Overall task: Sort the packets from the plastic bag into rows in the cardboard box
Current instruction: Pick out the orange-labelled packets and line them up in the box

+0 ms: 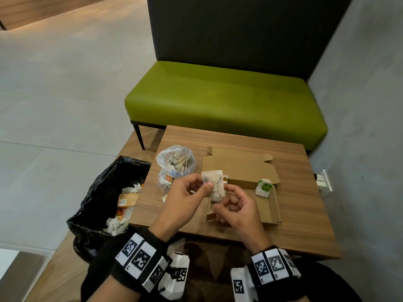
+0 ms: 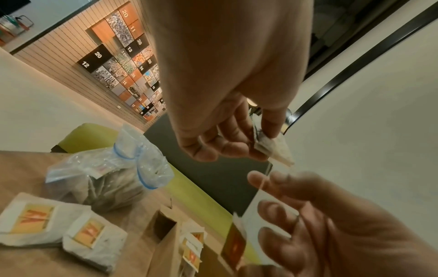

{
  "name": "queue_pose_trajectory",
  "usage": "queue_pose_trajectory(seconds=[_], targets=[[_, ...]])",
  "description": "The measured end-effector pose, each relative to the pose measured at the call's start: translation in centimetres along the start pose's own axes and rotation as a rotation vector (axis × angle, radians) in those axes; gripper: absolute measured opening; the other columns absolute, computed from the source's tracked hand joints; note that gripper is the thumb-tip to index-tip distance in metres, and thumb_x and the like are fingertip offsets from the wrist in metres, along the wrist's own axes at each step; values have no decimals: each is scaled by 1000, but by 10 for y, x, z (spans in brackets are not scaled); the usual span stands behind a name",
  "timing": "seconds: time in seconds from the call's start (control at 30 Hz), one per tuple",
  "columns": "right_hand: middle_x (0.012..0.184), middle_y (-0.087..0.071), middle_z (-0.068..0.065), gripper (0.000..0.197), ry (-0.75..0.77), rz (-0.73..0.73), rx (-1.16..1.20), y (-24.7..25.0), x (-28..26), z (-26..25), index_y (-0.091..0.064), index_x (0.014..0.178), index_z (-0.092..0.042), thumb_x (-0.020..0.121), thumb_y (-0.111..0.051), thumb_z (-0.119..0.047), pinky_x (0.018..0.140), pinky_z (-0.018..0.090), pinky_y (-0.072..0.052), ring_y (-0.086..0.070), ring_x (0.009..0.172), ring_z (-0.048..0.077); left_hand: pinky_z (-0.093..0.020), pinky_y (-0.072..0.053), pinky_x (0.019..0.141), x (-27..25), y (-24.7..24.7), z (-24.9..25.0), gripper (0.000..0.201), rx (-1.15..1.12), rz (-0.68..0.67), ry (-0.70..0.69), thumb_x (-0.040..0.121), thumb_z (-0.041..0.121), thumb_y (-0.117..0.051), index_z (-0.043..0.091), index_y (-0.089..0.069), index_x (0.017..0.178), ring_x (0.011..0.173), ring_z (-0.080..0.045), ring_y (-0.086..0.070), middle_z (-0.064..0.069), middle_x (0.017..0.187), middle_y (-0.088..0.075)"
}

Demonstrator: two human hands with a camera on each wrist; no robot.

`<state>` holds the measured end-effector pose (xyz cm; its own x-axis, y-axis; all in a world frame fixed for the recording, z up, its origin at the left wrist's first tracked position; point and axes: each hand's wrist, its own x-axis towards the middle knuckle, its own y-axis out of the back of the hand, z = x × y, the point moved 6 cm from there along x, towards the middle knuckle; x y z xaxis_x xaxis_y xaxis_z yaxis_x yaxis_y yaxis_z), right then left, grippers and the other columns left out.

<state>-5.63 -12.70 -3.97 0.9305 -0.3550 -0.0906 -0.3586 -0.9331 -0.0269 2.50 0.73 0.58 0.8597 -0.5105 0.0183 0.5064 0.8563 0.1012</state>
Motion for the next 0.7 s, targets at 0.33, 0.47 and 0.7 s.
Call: queue_pose_trajectory(seconds=[0.33, 0.47, 0.7], targets=[[84, -75, 12, 13, -95, -161, -168, -13, -3, 9, -74, 96, -27, 86, -76, -19, 57, 29, -54, -68, 70, 23, -22, -52, 63, -9, -7, 4, 12, -189, -53, 52, 94, 6, -62, 3, -72, 101, 71, -17, -65, -18, 85, -75], [72, -71, 15, 8, -137, -151, -209, -7, -2, 12, -74, 90, -28, 85, -77, -23, 49, 29, -46, -57, 56, 21, -18, -50, 62, -11, -4, 3, 9, -140, -13, 30, 93, 8, -65, 9, -73, 94, 68, -7, -66, -6, 78, -75], [82, -77, 12, 8, -150, -51, -76, 14, 2, -5, -69, 96, -6, 88, -69, -6, 63, 31, -58, -73, 68, 27, -19, -51, 63, -13, 5, -1, 9, -111, 78, 20, 92, 12, -66, 9, -74, 96, 70, -9, -67, -8, 76, -74]])
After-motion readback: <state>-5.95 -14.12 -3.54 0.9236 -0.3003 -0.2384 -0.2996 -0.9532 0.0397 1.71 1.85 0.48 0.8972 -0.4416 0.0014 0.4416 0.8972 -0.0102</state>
